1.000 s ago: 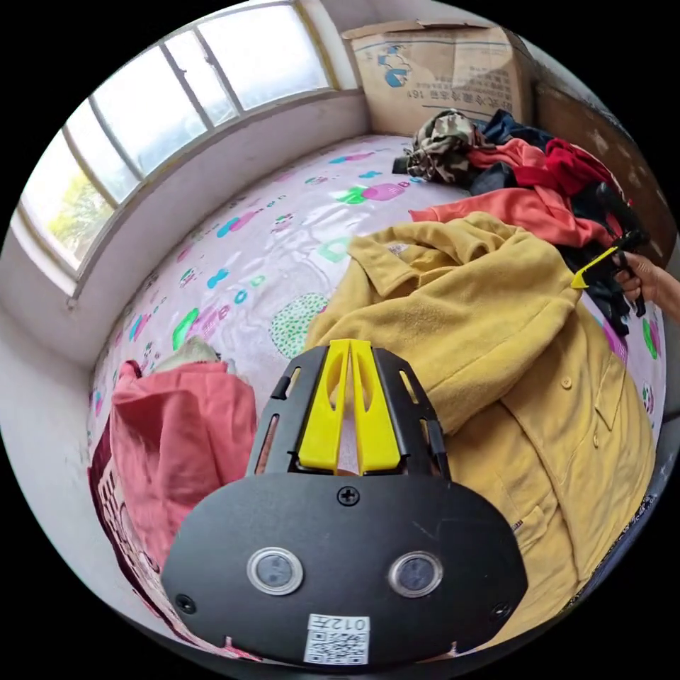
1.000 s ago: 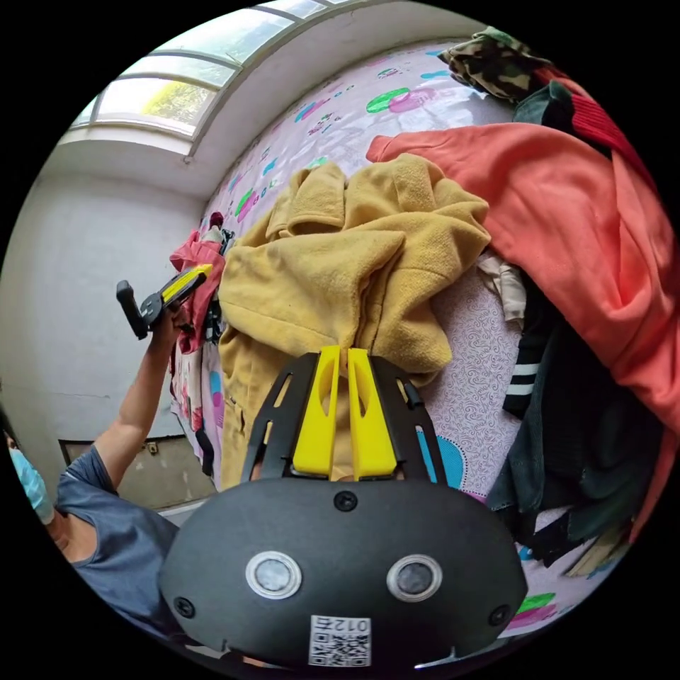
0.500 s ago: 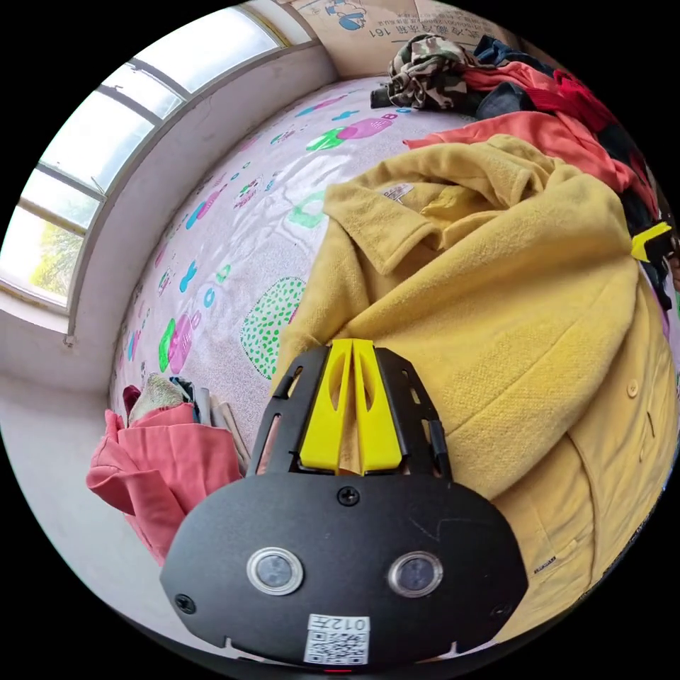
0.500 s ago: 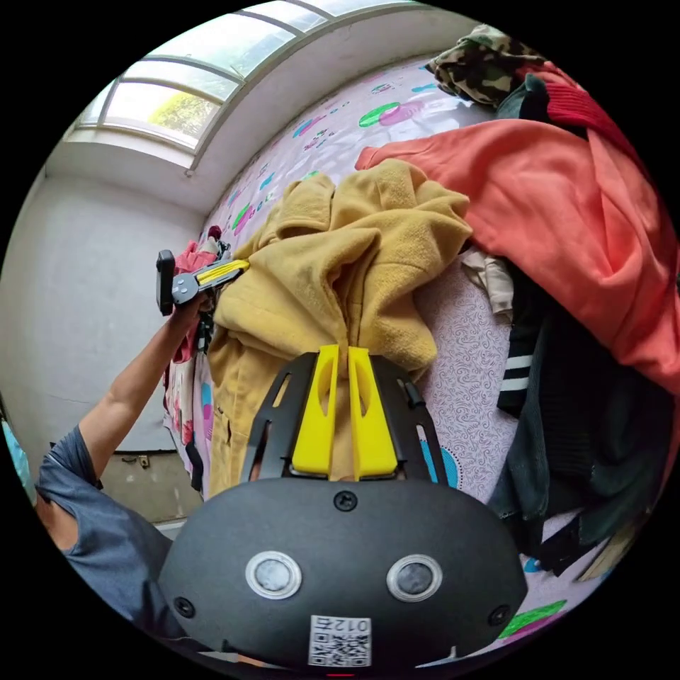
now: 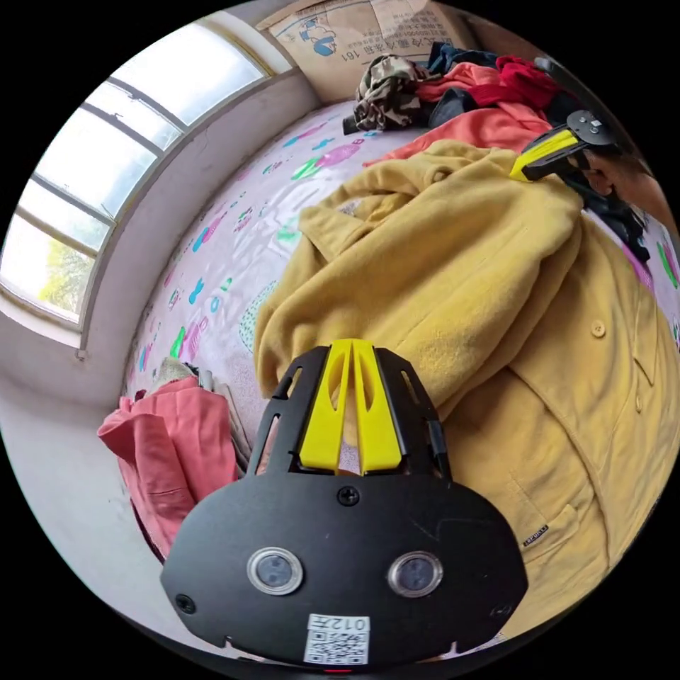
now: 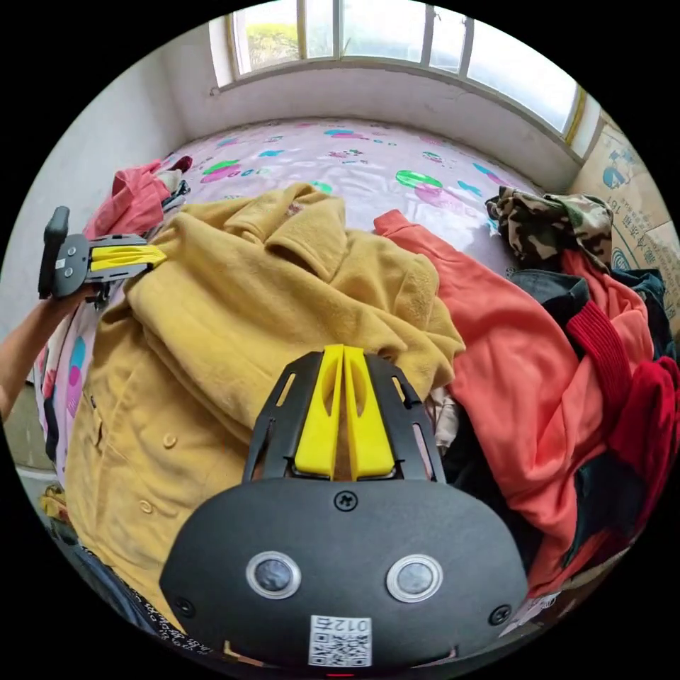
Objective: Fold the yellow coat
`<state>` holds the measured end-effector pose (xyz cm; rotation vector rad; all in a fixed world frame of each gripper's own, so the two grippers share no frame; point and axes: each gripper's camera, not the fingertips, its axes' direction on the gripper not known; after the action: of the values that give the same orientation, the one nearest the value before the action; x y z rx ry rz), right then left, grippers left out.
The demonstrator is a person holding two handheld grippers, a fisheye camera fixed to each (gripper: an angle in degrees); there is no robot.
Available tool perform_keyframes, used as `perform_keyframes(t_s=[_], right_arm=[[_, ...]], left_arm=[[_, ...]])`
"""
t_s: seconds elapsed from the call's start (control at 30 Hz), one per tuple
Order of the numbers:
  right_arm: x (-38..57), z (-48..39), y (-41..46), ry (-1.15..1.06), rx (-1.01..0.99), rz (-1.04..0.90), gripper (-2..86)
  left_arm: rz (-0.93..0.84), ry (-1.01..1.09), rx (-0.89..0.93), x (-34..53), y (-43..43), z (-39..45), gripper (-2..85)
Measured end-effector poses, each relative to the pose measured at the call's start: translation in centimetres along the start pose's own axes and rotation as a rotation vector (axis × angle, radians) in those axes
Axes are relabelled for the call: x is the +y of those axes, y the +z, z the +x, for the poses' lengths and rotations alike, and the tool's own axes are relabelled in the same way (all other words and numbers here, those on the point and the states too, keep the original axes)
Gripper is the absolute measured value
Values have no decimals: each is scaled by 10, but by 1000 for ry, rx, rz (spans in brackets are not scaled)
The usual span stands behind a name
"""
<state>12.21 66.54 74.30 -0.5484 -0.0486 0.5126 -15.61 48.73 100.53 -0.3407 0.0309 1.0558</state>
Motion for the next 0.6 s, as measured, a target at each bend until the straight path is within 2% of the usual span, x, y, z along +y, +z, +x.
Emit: perform_keyframes(t_s=[0.2,0.33,0.4,0.5,0.57,0.6], right_arm=[[-21,15,4,96,-117,-35,-2],[8,13,-61,160,-123,142,-1],[21,-6,-83,103,-102,231,-1],[25,-45,-79,-90,-148,208,-1],[24,-47,-43,-99,-57,42,0],[24,-42,-34,-81,-72,8,0]], left_arm=[[67,-88,62,16,16,-15,-2],[205,-310,72,40,-30,-59,-1],[237,-308,94,46,-44,-64,-1],[168,-148,95,33,-37,-44,-1],[15,-60,-9,25,-10,-26,-1],[-24,-49,-7,25,-2,-25,-1]])
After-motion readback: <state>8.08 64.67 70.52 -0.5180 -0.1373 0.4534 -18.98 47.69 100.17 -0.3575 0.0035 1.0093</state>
